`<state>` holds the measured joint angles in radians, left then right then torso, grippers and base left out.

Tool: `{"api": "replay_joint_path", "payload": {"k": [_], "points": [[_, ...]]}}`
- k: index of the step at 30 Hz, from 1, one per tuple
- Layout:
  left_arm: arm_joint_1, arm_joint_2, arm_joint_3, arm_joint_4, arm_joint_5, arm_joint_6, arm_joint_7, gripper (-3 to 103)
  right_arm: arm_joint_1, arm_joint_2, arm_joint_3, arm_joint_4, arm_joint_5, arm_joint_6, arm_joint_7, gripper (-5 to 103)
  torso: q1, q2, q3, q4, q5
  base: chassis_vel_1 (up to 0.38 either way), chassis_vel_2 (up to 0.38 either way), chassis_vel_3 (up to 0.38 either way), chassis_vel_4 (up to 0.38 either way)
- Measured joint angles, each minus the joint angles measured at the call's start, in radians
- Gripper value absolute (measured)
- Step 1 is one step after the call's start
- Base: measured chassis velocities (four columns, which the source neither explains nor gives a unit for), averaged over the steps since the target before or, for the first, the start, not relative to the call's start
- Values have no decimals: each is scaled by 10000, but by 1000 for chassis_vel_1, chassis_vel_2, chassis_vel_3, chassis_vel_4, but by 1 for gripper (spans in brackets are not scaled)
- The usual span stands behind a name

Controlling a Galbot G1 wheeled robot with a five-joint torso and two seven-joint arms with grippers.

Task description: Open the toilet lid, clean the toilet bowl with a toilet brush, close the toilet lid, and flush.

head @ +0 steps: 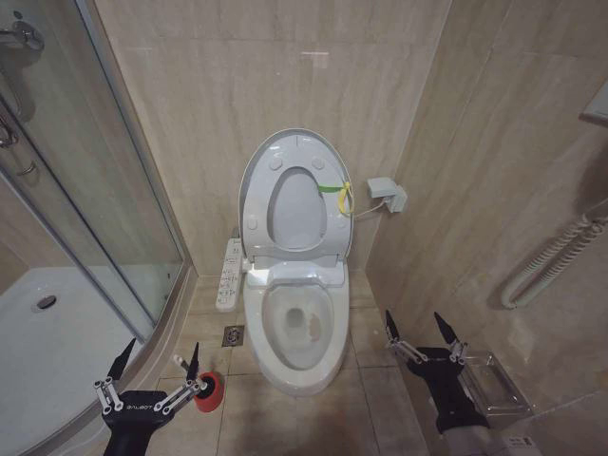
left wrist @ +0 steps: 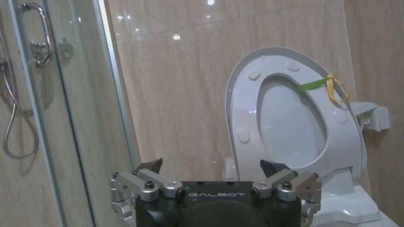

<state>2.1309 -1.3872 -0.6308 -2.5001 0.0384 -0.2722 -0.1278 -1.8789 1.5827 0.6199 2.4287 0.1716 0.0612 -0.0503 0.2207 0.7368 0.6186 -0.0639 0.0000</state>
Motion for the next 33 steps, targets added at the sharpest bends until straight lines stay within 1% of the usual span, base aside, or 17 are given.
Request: {"api": "replay_joint_path", "payload": {"k": [33], "points": [[0,0,0,0,0,0,0,100,0,0,0,1,9,0,0,100,0,0,0,0,0,0,0,0,0]]}}
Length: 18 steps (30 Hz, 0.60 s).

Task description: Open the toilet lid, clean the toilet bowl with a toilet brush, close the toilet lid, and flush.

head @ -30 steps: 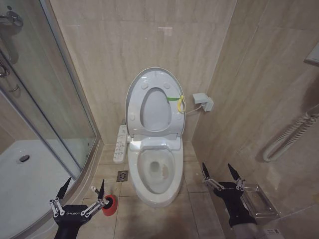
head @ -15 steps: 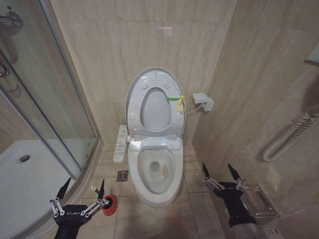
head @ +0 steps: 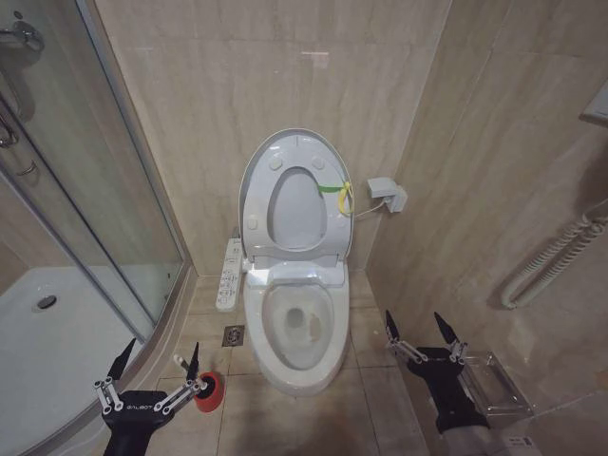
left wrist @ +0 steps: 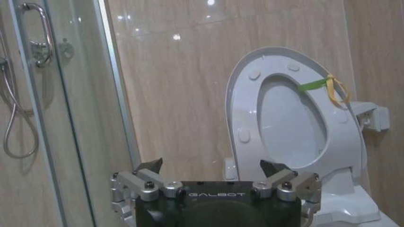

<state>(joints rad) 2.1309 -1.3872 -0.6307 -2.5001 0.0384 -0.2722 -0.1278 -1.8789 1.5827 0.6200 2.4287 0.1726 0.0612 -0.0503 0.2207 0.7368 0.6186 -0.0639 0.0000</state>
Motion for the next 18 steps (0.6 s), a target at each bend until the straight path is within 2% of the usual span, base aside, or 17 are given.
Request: {"api": "replay_joint_path", "payload": {"k": [18], "points": [[0,0,0,0,0,0,0,100,0,0,0,0,1,0,0,100,0,0,0,0,0,0,0,0,0]]}}
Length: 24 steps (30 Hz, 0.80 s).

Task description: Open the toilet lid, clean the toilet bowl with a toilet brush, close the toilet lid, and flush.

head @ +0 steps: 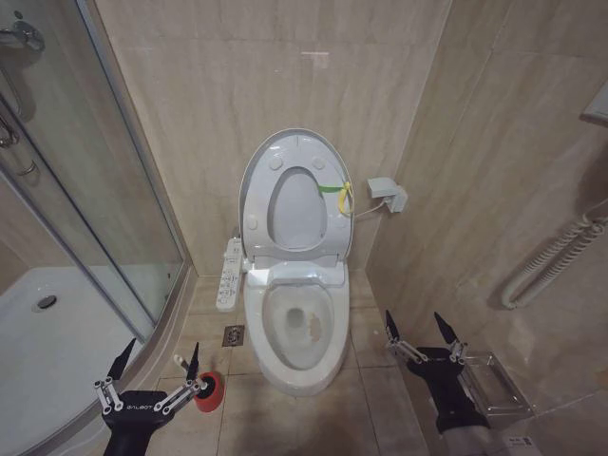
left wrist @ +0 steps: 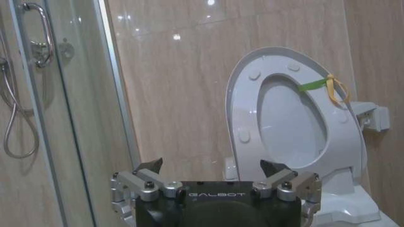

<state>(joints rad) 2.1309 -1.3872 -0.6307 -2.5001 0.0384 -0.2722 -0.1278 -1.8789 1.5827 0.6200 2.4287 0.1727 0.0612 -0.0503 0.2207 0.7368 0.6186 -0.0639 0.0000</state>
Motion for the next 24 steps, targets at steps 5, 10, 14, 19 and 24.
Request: {"api": "replay_joint_path", "payload": {"k": [5,10,14,19,24], "points": [[0,0,0,0,0,0,0,100,0,0,0,0,0,0,0,100,0,0,0,0,0,0,0,0,0],[0,0,0,0,0,0,0,100,0,0,0,0,0,0,0,100,0,0,0,0,0,0,0,0,0],[0,0,0,0,0,0,0,100,0,0,0,0,0,0,0,100,0,0,0,0,0,0,0,0,0],[0,0,0,0,0,0,0,100,0,1,0,0,0,0,0,100,0,0,0,0,0,0,0,0,0],[0,0,0,0,0,0,0,100,0,0,0,0,0,0,0,100,0,0,0,0,0,0,0,0,0]]}}
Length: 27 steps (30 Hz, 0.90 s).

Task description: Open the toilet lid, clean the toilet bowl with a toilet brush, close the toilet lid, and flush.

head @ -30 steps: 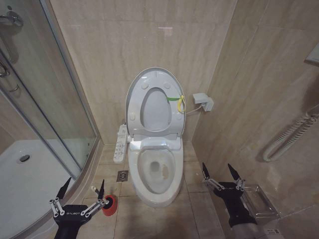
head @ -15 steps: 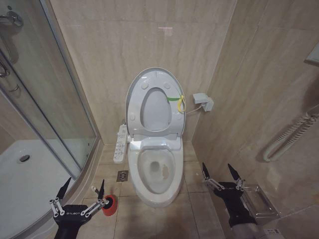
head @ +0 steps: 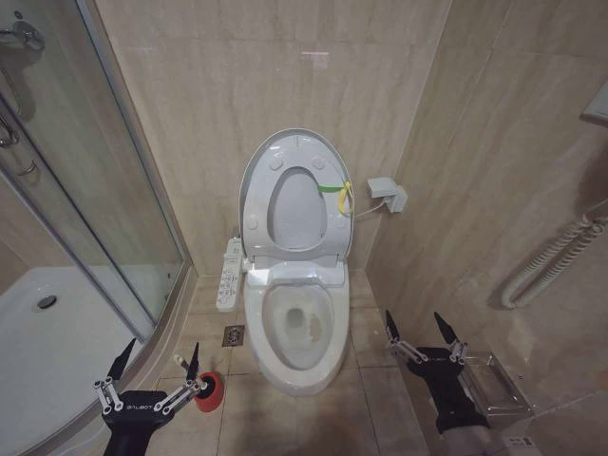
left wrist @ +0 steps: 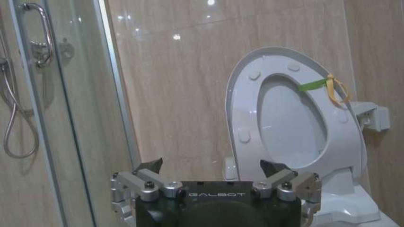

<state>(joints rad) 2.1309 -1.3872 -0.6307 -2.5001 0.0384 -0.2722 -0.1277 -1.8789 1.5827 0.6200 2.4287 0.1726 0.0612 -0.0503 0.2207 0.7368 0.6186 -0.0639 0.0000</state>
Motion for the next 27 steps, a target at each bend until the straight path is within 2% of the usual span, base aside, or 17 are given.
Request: {"api": "replay_joint_path", "payload": {"k": [27], "points": [[0,0,0,0,0,0,0,100,0,0,0,0,-1,0,0,100,0,0,0,0,0,0,0,0,0]]}}
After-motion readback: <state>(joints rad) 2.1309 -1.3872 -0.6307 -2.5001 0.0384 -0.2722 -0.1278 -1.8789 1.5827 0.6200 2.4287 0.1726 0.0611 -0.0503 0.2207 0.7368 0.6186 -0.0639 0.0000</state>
